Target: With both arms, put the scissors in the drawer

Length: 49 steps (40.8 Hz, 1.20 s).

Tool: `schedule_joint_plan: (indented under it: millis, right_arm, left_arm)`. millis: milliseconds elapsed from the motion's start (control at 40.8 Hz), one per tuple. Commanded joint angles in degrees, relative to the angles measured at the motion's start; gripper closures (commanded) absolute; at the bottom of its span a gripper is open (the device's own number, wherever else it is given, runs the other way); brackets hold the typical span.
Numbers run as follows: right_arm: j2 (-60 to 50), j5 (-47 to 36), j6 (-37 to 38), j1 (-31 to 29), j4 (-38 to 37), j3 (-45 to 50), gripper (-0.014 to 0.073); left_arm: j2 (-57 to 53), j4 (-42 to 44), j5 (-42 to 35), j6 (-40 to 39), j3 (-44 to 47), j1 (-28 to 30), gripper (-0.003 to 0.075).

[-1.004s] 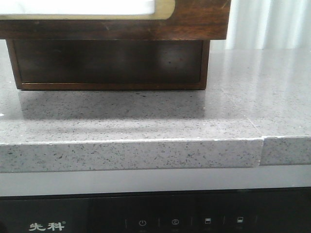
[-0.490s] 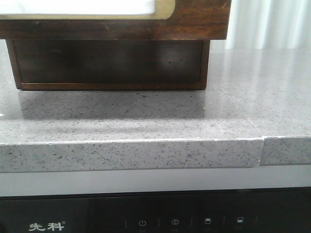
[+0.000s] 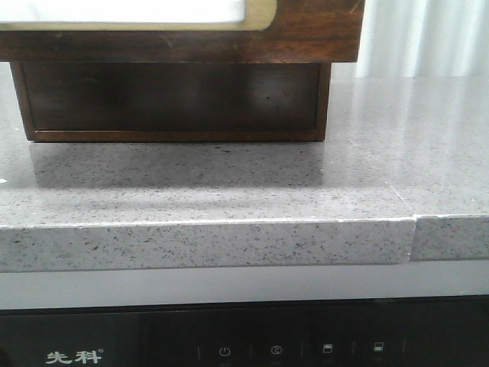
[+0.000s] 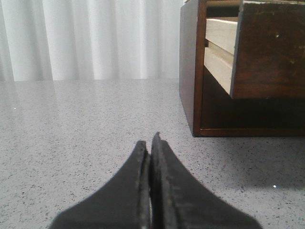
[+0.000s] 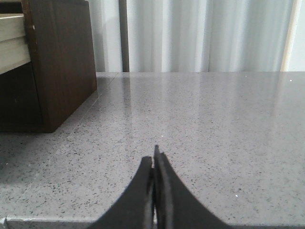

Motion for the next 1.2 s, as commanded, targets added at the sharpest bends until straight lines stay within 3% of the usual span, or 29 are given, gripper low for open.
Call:
schedule_joint_plan:
  millis: [0,318,1175]
  right_arm:
    - [-0.9,-4.6,0.1,-0.3,1.7,0.1,0.071]
    - [-0.9,-4.4,-3.0,-0.3,1.9,0.1,0.071]
    - [-0.9,-4.4,-3.0,-0.3,2.4,0.1,0.071]
  left_arm:
    - [-1.1,-0.4,-5.1,-0.1,1.4,0.0,0.0741]
    - [-1.1,-0.4,-5.1,-0.1,1.4,0.0,0.0741]
    - [-1.1,-0.4,-5.1,-0.1,1.4,0.0,0.0741]
